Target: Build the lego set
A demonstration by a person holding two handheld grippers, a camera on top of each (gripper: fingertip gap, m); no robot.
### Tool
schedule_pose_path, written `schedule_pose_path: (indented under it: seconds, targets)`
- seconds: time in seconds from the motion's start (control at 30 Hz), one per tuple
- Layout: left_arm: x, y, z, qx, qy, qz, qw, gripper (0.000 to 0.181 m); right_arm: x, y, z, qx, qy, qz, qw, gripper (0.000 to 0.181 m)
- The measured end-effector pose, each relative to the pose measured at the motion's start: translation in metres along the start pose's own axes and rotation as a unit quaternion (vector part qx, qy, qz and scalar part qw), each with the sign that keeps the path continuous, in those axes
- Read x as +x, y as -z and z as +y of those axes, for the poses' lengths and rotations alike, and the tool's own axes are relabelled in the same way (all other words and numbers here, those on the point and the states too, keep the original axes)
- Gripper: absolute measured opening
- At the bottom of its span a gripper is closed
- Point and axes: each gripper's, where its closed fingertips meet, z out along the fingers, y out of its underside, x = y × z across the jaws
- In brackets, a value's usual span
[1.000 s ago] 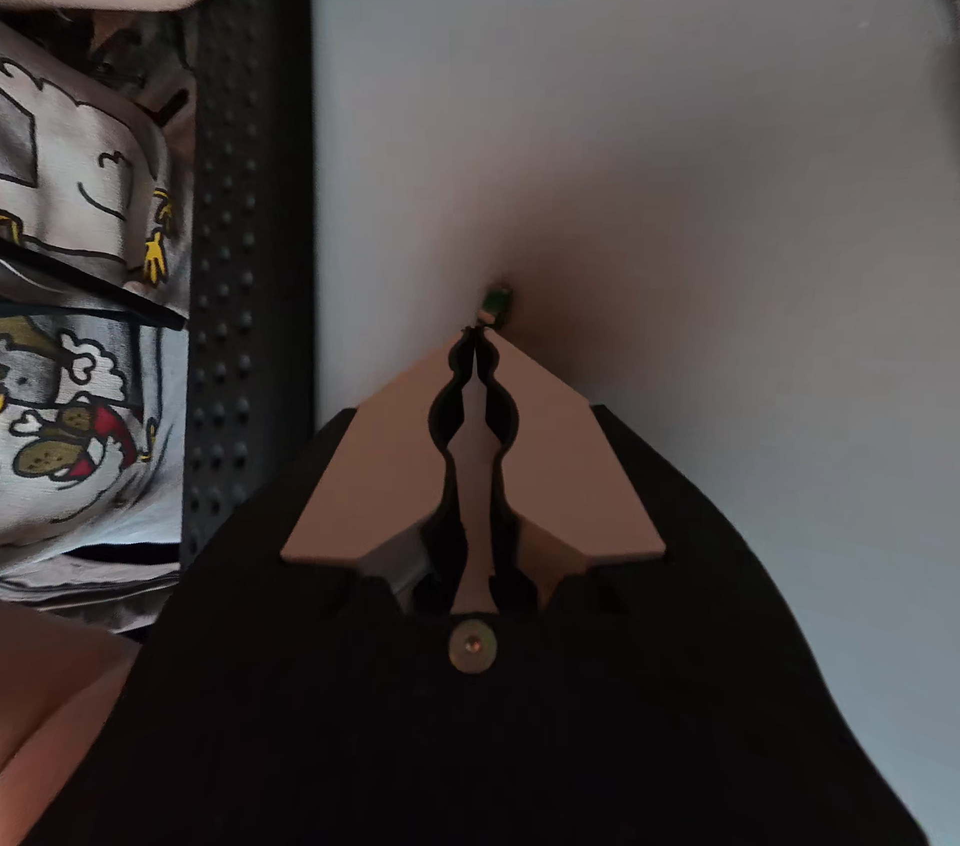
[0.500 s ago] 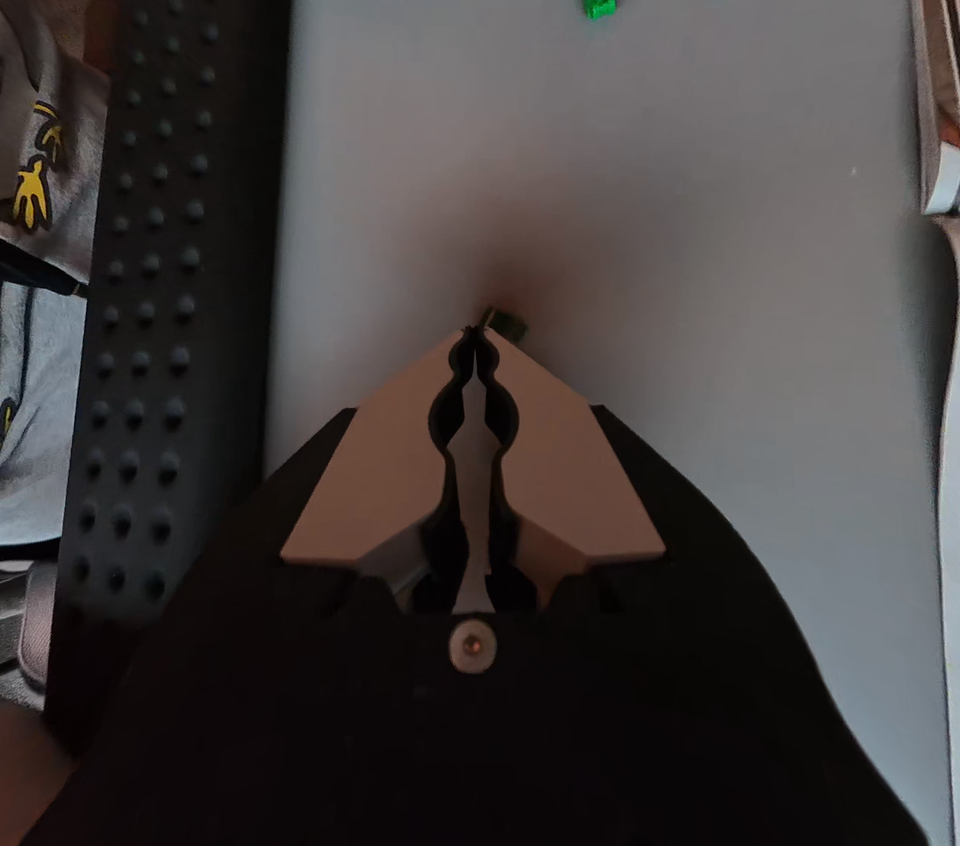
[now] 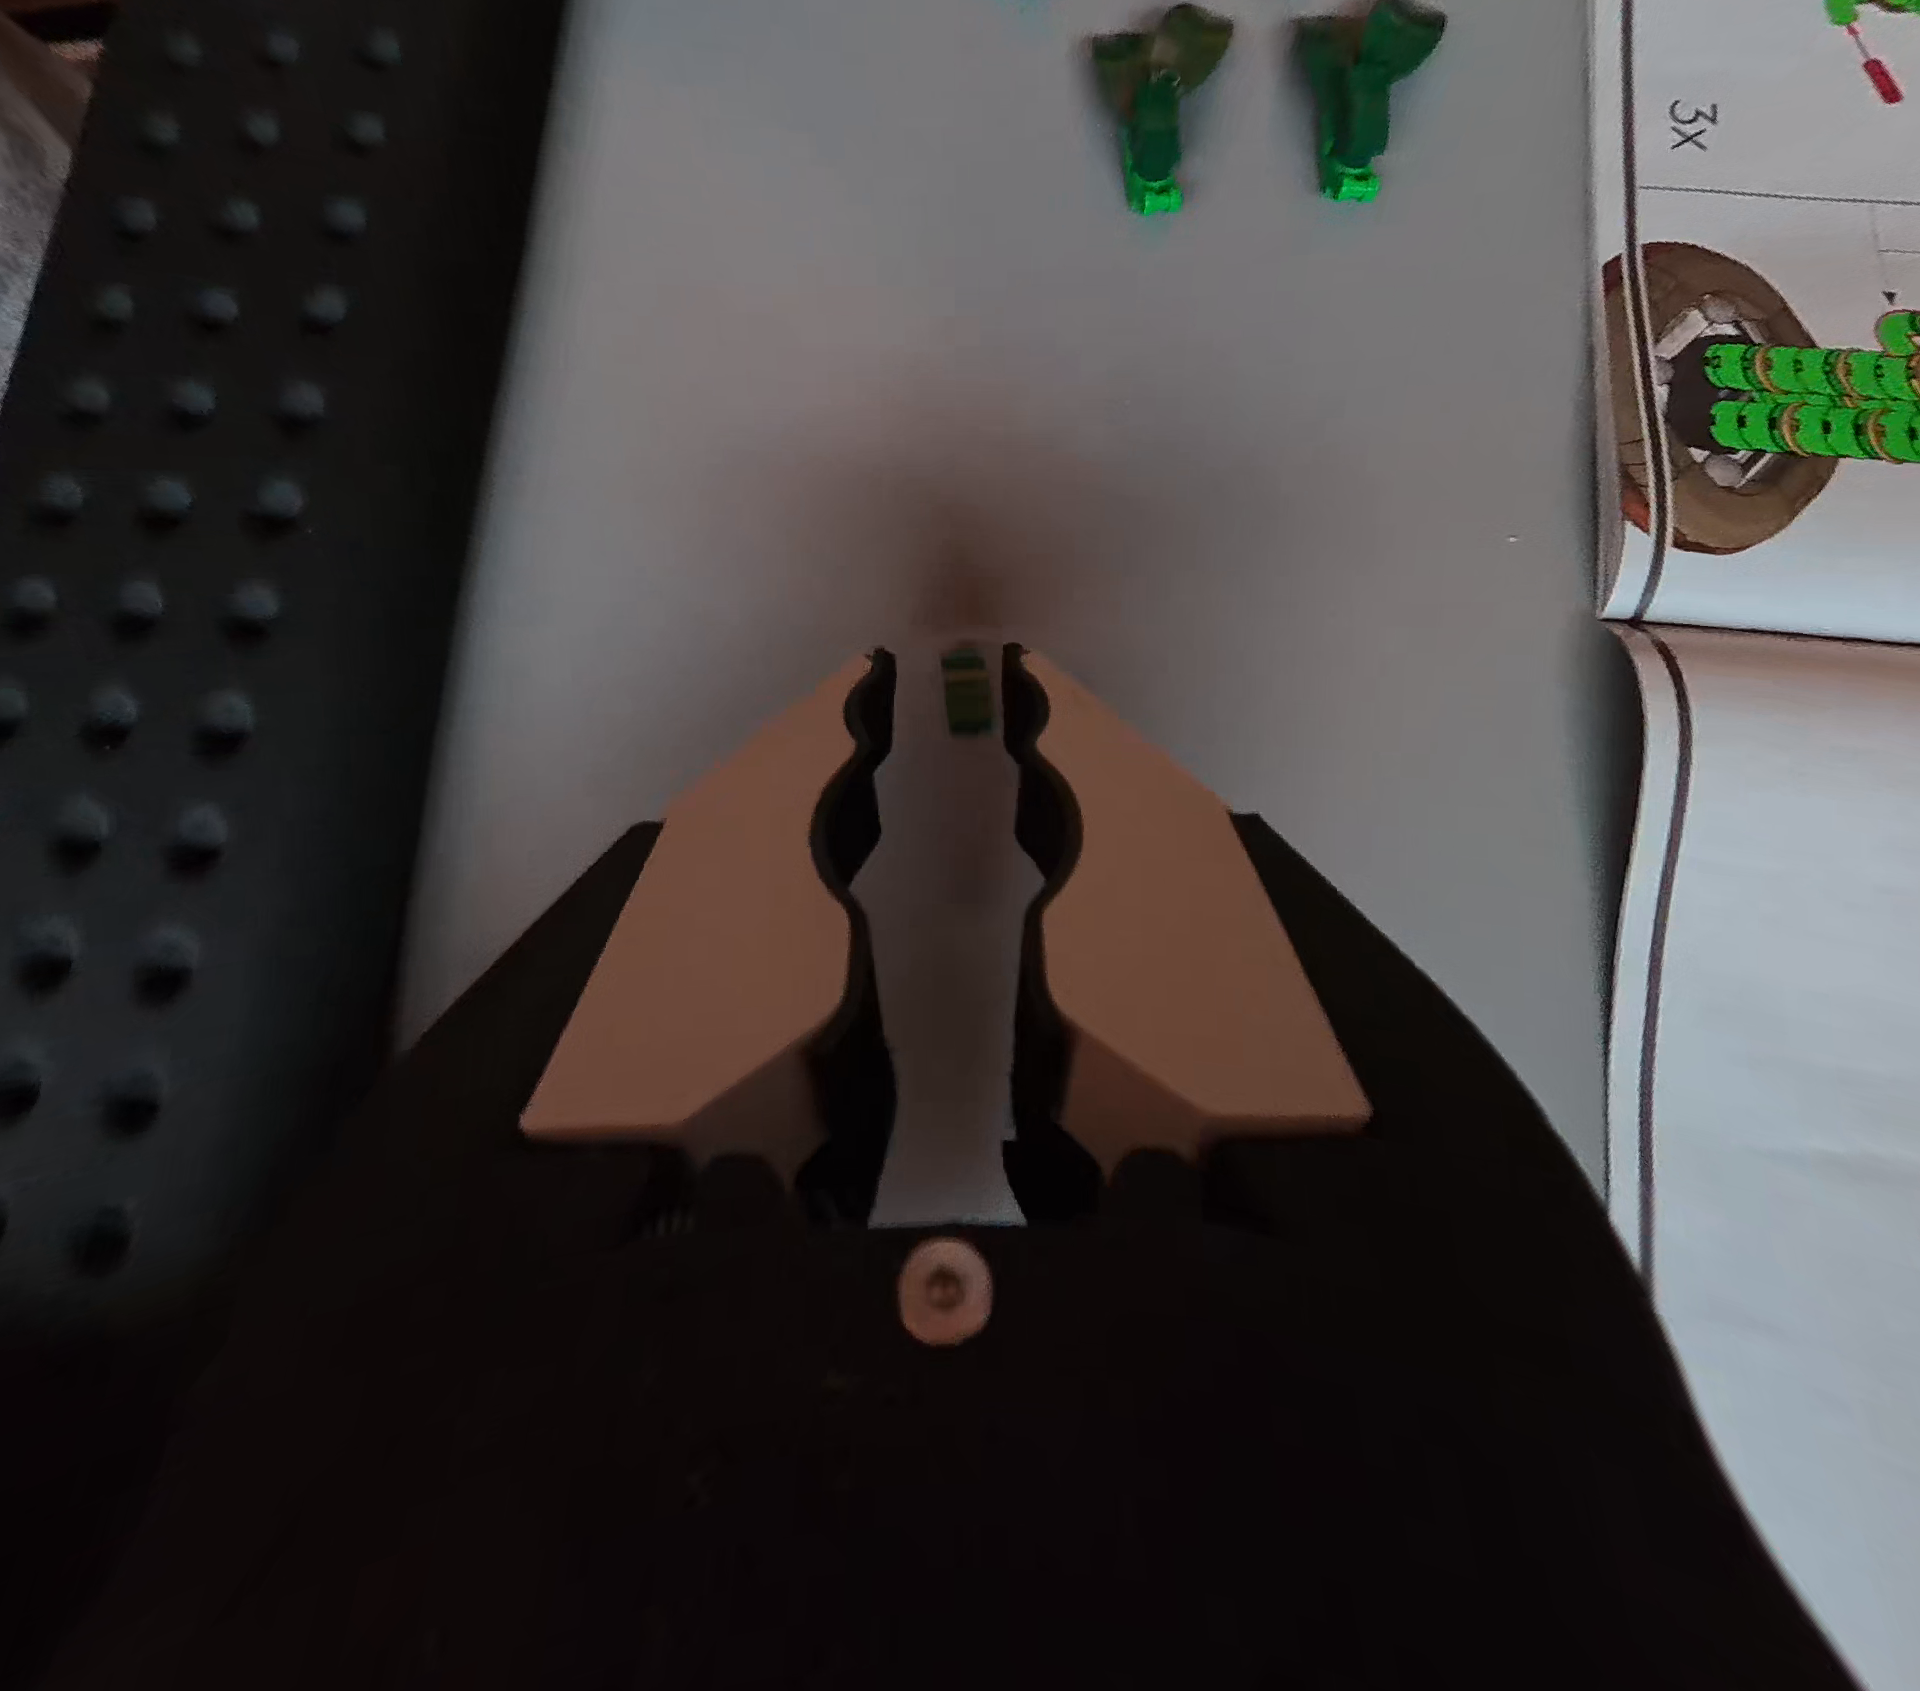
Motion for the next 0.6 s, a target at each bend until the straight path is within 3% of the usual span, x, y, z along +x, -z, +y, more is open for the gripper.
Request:
schedule_pose_path:
  seconds: [0.47,0.6]
  targets:
    - [0.001,-0.002,0.002,-0.007,-0.001,0.003,1.0,0.006,0.002,-0.003,0.009,-0.021,-0.009,-0.007,1.0,0.006]
    - [-0.001,-0.001,0.002,-0.006,-0.001,0.001,1.0,0.006,0.009,0.014,0.007,-0.001,-0.035,0.004,0.999,0.006]
